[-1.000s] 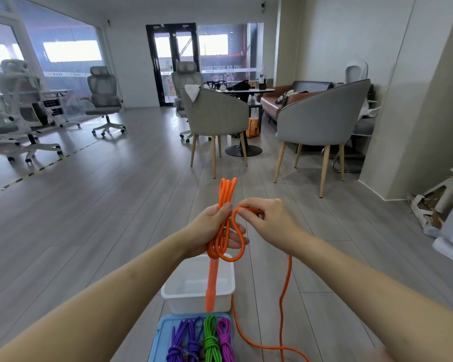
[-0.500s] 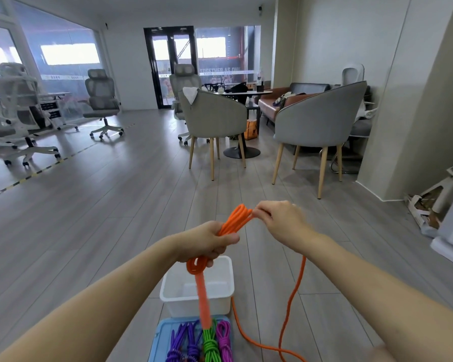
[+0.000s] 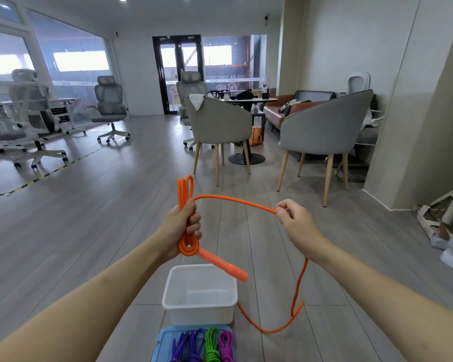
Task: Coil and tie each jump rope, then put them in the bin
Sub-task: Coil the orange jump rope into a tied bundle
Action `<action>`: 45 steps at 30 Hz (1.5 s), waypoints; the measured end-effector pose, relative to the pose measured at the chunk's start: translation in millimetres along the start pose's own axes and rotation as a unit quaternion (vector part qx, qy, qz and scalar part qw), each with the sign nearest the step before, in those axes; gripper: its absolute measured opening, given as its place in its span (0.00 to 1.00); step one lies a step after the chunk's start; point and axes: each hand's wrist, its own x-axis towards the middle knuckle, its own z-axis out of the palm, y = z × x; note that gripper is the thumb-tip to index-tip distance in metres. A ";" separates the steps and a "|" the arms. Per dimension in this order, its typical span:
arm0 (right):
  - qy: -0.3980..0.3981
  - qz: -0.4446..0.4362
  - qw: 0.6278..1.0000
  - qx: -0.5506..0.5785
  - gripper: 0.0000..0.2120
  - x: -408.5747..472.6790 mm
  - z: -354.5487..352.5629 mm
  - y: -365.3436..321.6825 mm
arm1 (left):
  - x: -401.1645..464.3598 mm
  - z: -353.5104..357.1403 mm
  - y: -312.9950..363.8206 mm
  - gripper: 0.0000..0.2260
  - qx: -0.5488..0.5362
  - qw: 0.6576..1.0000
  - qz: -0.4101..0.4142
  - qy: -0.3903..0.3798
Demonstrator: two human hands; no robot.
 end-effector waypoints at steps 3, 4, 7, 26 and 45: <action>0.028 -0.001 0.998 0.053 0.07 -8.1 21.2 -19.0 | 0.2 4.4 -6.8 0.11 0.020 1.000 0.001 -0.002; 0.044 -0.002 0.996 0.074 0.07 -10.4 28.2 -24.5 | 0.3 9.3 -10.0 0.11 0.027 1.000 0.001 -0.002; 0.073 0.016 0.986 0.147 0.06 -15.0 49.3 -38.6 | -0.2 27.5 -23.3 0.10 0.050 0.999 0.005 0.011; -0.163 0.056 0.964 0.203 0.05 -28.8 75.8 -47.5 | 12.9 55.4 -24.6 0.12 -0.034 0.984 0.092 0.151; -0.229 0.034 0.969 0.088 0.11 -11.1 36.4 -3.8 | 12.2 2.5 28.0 0.19 -0.104 0.994 -0.006 0.041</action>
